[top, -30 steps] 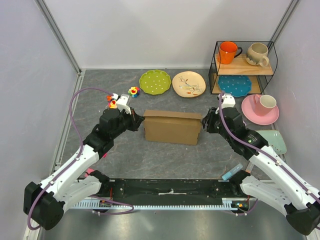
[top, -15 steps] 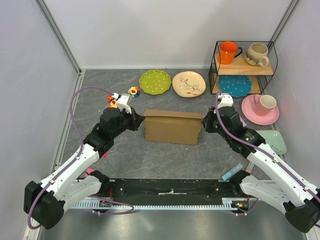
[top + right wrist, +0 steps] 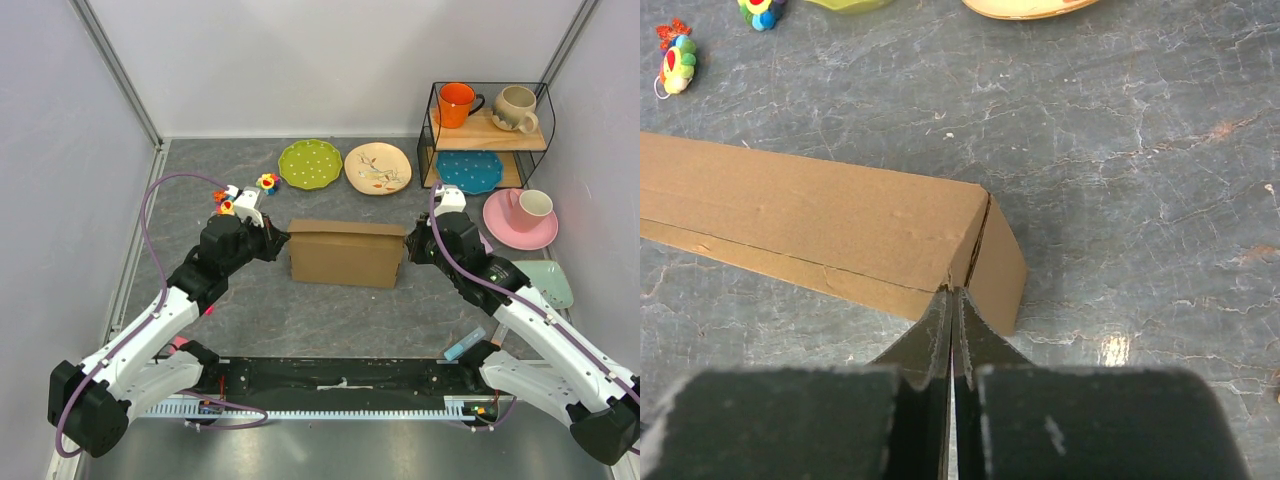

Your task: Fold the paper box

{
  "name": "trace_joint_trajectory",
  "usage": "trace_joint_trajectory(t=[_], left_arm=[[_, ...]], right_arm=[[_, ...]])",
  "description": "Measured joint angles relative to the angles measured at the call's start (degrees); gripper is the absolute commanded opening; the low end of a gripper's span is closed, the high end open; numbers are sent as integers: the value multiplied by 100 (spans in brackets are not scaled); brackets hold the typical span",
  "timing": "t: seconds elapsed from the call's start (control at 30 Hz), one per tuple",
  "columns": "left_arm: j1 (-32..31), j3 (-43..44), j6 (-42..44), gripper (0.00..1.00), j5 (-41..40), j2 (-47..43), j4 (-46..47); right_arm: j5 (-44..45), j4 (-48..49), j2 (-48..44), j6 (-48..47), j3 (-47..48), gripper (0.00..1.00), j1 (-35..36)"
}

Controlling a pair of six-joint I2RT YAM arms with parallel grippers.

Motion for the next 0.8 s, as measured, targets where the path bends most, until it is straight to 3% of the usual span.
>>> trace_joint_trajectory(t=[0.53, 0.8], left_arm=[[0, -9, -2, 2, 9, 7, 9], [-2, 114, 9, 26, -20, -96, -332]], right_arm=[[-46, 940, -634, 619, -1071, 0, 0], [-46, 918, -560, 715, -1025, 0, 0]])
